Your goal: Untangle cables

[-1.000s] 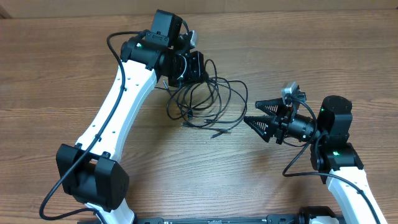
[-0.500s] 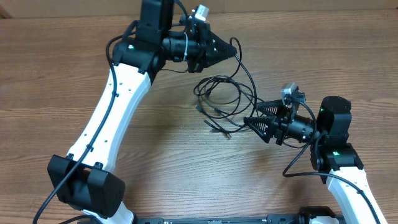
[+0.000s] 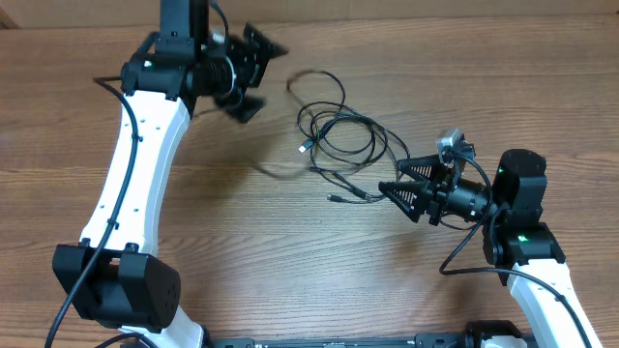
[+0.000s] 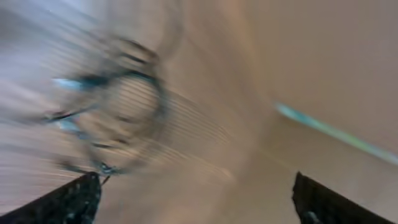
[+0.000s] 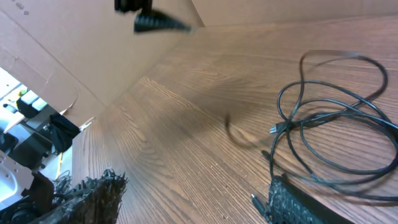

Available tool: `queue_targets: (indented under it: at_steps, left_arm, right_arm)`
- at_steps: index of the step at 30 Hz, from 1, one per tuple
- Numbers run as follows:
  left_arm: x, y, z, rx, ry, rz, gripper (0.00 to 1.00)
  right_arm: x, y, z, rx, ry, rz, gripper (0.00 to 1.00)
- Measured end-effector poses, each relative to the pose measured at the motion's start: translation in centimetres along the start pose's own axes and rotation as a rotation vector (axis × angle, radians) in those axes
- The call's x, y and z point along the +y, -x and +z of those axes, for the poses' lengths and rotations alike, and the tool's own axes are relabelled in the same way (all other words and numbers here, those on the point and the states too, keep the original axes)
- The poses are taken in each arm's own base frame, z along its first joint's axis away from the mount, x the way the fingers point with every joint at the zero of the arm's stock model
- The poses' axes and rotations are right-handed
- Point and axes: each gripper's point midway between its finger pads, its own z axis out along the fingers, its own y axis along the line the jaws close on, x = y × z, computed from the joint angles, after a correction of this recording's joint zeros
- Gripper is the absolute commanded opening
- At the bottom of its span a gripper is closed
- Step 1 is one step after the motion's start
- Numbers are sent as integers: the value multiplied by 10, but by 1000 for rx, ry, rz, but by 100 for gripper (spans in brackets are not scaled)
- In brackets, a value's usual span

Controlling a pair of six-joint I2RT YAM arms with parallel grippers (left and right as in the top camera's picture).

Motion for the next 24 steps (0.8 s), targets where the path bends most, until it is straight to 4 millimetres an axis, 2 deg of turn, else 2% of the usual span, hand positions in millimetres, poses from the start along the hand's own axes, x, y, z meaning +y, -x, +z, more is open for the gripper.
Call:
queue_targets:
  at_steps: [3, 6, 9, 13, 18, 22, 24]
  left_arm:
    - [36, 10, -3, -81, 163, 30, 100]
    - [49, 18, -7, -124, 237, 111, 100]
    - [49, 22, -7, -134, 249, 231, 100]
    - [37, 20, -2, -137, 233, 419, 100]
    - [26, -4, 12, -122, 254, 639, 100]
    - [25, -20, 25, -117, 294, 728, 100]
    - [29, -27, 38, -98, 319, 754, 100]
  right_arm:
    - [0, 1, 0, -2, 0, -3, 75]
    - [0, 1, 0, -4, 1, -6, 75]
    - [0, 1, 0, -4, 0, -6, 75]
    - [0, 1, 0, -4, 0, -6, 74]
    - [0, 1, 0, -4, 1, -5, 74]
    - [0, 1, 0, -4, 1, -7, 74]
    - [0, 1, 0, -4, 0, -5, 75]
